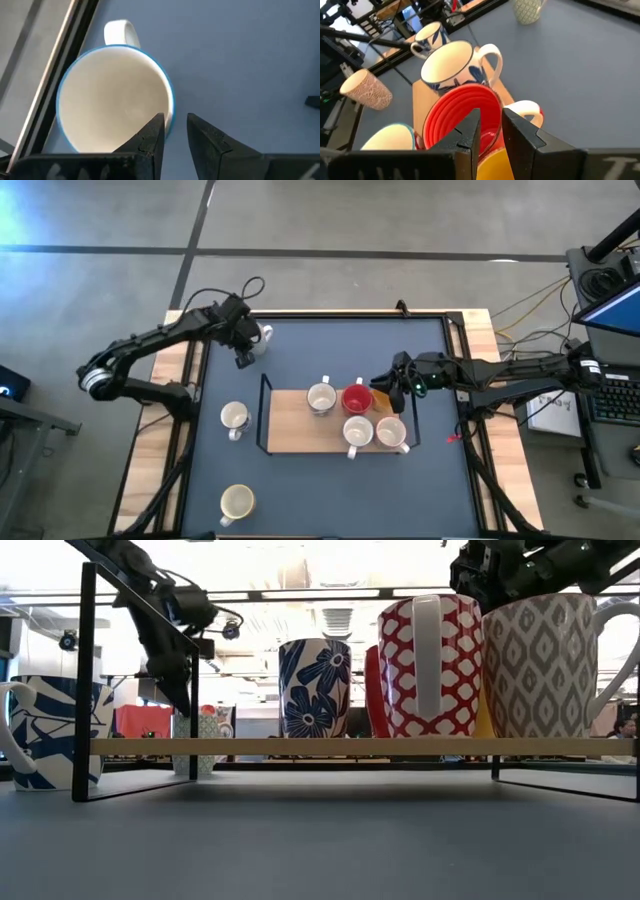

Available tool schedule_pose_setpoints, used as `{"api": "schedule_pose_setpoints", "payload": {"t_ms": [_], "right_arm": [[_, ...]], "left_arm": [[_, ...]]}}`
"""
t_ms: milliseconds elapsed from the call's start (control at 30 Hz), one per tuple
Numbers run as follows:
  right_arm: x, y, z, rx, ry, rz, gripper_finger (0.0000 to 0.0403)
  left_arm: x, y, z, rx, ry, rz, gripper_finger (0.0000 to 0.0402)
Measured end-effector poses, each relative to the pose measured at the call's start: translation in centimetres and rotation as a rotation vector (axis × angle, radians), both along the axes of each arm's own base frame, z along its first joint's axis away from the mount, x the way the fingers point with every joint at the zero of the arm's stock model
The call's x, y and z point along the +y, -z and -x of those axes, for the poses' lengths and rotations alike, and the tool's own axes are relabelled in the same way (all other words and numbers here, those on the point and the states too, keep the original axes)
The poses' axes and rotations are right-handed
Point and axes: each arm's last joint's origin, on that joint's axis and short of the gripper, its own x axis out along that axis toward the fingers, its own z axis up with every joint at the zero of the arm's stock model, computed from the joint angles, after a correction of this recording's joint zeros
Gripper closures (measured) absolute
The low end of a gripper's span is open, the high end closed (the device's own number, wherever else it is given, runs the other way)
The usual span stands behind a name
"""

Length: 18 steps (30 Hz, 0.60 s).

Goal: Place coffee mugs
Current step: Put the green cup on the shelf

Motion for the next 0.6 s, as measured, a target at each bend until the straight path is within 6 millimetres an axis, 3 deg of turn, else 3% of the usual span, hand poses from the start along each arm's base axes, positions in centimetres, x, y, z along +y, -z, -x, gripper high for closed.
{"api": "schedule_pose_setpoints", "payload": {"t_ms": [300, 500, 600], "right_arm": [[0.0, -1.3, 0.2, -0.11, -0.003, 0.01, 0.0335], [0.0, -2.4, 0.5, -0.199, -0.017, 0.07, 0.0335], [0.1, -2.9, 0.9, -0.229, -0.027, 0.11, 0.0335]], "left_arm": [[1.2, 1.6, -0.8, 0.068, -0.029, -0.034, 0.0341], [1.6, 2.6, -0.9, 0.132, -0.065, -0.027, 0.0387], [1.7, 2.7, -0.8, 0.13, -0.076, -0.022, 0.039]]}}
